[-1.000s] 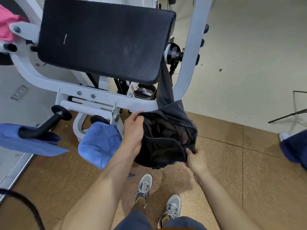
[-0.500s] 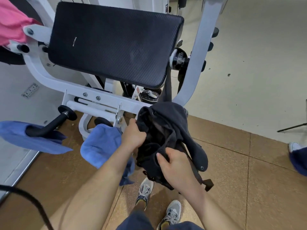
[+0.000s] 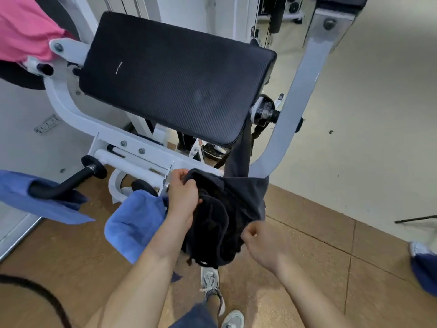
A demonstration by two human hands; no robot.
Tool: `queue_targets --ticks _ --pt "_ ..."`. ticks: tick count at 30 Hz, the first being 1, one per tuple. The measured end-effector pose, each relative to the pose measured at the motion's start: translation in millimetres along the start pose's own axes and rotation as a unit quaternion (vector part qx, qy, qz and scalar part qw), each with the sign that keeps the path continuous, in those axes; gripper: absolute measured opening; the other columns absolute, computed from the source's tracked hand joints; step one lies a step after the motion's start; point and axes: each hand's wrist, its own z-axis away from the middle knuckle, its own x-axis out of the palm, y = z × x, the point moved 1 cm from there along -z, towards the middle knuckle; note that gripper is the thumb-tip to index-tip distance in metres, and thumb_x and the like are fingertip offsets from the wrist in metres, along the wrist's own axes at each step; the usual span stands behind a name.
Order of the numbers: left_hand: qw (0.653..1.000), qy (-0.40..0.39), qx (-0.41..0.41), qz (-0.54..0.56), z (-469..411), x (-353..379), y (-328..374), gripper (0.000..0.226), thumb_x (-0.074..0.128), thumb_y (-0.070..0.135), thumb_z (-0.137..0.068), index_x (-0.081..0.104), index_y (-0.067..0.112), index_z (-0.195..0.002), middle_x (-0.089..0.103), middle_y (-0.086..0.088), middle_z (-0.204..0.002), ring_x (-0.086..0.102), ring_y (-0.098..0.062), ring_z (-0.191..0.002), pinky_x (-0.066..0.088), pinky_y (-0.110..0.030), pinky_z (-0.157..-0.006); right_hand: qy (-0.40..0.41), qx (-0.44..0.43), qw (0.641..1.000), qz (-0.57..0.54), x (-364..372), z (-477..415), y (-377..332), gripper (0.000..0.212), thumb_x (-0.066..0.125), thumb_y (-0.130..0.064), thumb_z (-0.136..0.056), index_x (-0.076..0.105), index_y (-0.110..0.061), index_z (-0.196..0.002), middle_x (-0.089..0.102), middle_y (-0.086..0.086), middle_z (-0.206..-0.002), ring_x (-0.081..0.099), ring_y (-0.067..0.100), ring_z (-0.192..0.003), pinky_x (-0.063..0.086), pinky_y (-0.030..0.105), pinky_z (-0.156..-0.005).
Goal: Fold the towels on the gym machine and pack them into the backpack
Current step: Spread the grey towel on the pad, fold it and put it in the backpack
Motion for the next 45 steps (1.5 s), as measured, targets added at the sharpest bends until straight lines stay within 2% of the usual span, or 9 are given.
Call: queue_targets --ticks 4,8,14,20,28,32,37,42,45 --pt "0.983 -0.029 0.07 -0.169 -32.6 -15.8 -18.0 0.053 0.033 -0.001 -0.08 0.055 0.042 -0.102 0.06 0.008 -0.101 0.06 -0.025 -0.09 0.056 -0.045 -0.076 0.14 -0.079 0.986 0.039 -21.4 -47.4 -29.8 0.043 0.051 -0.023 -0.092 0.048 -0.018 -0.135 0.056 0.003 -0.127 0.056 0.02 -0.109 0.049 0.031 -0.085" --pt "0.932 -0.044 0.115 -0.341 -62.7 -26.4 -29.7 0.052 0.037 0.0 -0.081 0.058 0.037 -0.111 0.058 -0.001 -0.121 0.055 -0.02 -0.095 0.047 -0.034 -0.081 0.132 -0.094 0.986 0.031 -49.2 -95.9 -58.3 0.069 0.052 -0.016 -0.095 0.016 -0.024 -0.152 0.051 0.006 -0.128 0.058 0.025 -0.103 0.049 0.036 -0.081" --pt "0.852 -0.084 0.114 -0.504 -65.1 -20.2 -35.0 0.033 0.044 0.017 -0.091 0.053 0.023 -0.123 0.052 -0.008 -0.125 0.051 -0.031 -0.111 0.046 -0.039 -0.085 0.082 -0.08 0.977 0.178 -49.8 -136.7 -69.2 0.027 0.055 -0.015 -0.092 0.066 -0.024 -0.115 0.067 0.002 -0.111 0.06 0.024 -0.102 0.045 0.03 -0.081" --pt "0.863 -0.134 0.213 -0.438 -28.6 25.6 -32.0 0.046 0.049 0.034 -0.091 0.044 0.025 -0.136 0.045 0.0 -0.126 0.044 -0.024 -0.119 0.046 -0.04 -0.095 0.033 -0.077 0.997 0.003 -58.4 -149.7 -74.3 0.022 0.069 -0.008 -0.085 0.072 -0.029 -0.078 0.064 -0.022 -0.065 0.062 0.003 -0.066 0.046 0.019 -0.071" --pt "0.849 -0.089 0.15 -0.499 -29.7 69.1 -5.1 0.044 0.055 0.044 -0.088 0.043 0.027 -0.127 0.05 0.0 -0.112 0.053 -0.02 -0.103 0.047 -0.035 -0.077 -0.003 -0.18 0.984 0.02 -81.8 -149.8 -68.2 0.033 0.055 -0.004 -0.091 0.066 -0.026 -0.114 0.061 -0.016 -0.086 0.06 0.008 -0.079 0.049 0.026 -0.078" --pt "0.93 -0.064 0.193 -0.306 -13.9 104.1 24.4 0.038 0.059 0.026 -0.09 0.051 0.031 -0.127 0.055 0.011 -0.115 0.056 -0.01 -0.105 0.047 -0.026 -0.083 -0.009 -0.29 0.955 0.06 -137.6 -153.4 -58.3 0.048 0.05 -0.009 -0.091 0.049 -0.033 -0.132 0.06 -0.009 -0.107 0.058 0.01 -0.087 0.045 0.026 -0.076" --pt "0.92 0.109 0.176 -0.333 -7.7 161.5 60.6 0.033 0.059 0.03 -0.093 0.055 0.034 -0.126 0.058 0.015 -0.109 0.056 -0.01 -0.102 0.044 -0.026 -0.082 0.05 -0.4 0.915 0.025 -228.2 -150.2 -27.4 0.034 0.051 -0.012 -0.095 0.062 -0.03 -0.122 0.064 -0.012 -0.103 0.055 0.003 -0.085 0.044 0.018 -0.072" --pt "0.902 0.192 0.162 -0.352 -18.7 185.7 76.4 0.013 0.058 0.023 -0.094 0.067 0.02 -0.086 0.064 0.005 -0.074 0.058 -0.021 -0.076 0.04 -0.034 -0.061 0.063 -0.252 0.923 -0.284 -286.7 -180.7 7.0 0.024 0.058 0.001 -0.083 0.069 -0.017 -0.072 0.066 -0.008 -0.067 0.061 0.016 -0.066 0.047 0.026 -0.063" --pt "0.923 0.229 0.134 -0.279 -25.2 186.9 77.3 0.018 0.06 0.015 -0.092 0.07 0.023 -0.08 0.063 0.012 -0.071 0.058 -0.015 -0.078 0.041 -0.03 -0.066 -0.028 -0.109 0.918 -0.38 -294.5 -219.3 25.1 0.021 0.055 0.002 -0.085 0.067 -0.009 -0.073 0.066 0.005 -0.072 0.06 0.022 -0.072 0.047 0.03 -0.061"
